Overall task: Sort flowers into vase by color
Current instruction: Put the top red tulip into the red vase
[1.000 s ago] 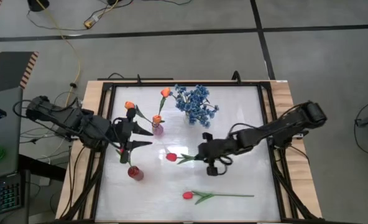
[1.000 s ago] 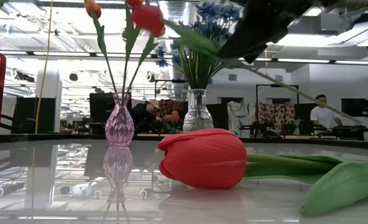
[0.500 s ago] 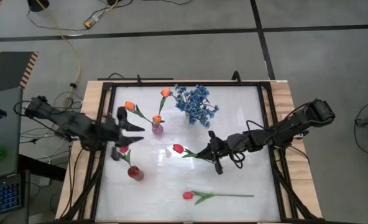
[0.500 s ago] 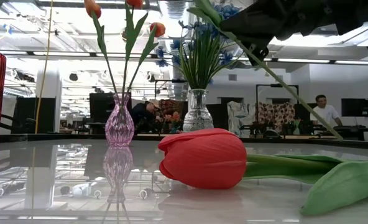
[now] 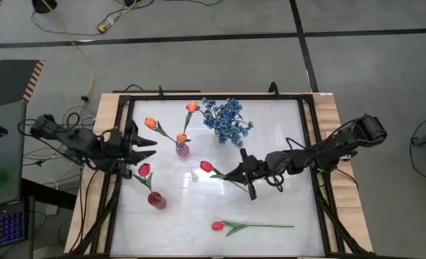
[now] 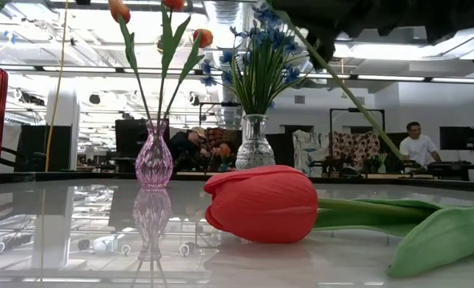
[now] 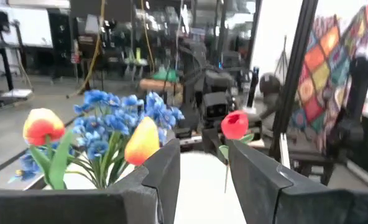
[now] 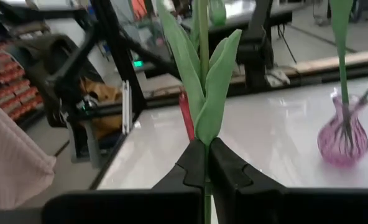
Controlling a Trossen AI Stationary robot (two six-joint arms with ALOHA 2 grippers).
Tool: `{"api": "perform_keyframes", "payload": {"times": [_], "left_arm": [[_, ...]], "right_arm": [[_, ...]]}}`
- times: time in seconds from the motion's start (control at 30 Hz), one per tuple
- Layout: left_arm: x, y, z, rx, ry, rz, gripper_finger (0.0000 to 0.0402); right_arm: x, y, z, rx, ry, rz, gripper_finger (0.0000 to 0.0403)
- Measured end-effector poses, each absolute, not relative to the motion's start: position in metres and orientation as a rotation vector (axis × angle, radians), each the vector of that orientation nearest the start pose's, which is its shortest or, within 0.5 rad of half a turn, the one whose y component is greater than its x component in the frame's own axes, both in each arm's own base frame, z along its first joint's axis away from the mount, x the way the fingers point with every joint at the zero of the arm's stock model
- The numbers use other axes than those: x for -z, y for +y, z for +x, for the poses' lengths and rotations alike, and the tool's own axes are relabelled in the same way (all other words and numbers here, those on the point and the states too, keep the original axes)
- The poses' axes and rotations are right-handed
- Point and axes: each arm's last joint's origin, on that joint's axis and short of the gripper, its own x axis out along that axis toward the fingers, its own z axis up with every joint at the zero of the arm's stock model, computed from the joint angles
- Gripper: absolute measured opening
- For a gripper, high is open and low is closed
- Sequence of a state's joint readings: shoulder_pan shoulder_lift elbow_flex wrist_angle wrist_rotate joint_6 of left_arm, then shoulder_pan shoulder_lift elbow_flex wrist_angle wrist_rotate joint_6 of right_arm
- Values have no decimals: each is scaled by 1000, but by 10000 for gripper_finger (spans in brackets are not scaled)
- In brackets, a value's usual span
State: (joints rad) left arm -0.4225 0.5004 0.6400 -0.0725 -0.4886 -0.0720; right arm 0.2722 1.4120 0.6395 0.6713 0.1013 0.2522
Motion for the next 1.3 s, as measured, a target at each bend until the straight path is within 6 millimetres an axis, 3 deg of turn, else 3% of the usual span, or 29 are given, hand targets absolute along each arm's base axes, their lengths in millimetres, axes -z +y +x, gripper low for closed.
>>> {"api": "perform_keyframes", "payload": {"times": [0.23, 0.57, 0.7, 1.1, 1.3], "left_arm": [[-304, -26, 96, -139, -181, -186, 123], [-303, -21, 90, -218, -205, -181, 123], [-302, -24, 92, -142, -196, -135, 123], [-304, -28, 94, -48, -210, -145, 123], [-303, -28, 95, -48, -209, -147, 123]], "right_arm": [[-244, 74, 283, -169, -60, 171, 33], [-286, 59, 307, -175, -161, 85, 33], [-294, 57, 324, -160, -184, 50, 33], [-300, 54, 407, -133, -221, 13, 37], [-306, 57, 419, -135, -198, 12, 37]]}}
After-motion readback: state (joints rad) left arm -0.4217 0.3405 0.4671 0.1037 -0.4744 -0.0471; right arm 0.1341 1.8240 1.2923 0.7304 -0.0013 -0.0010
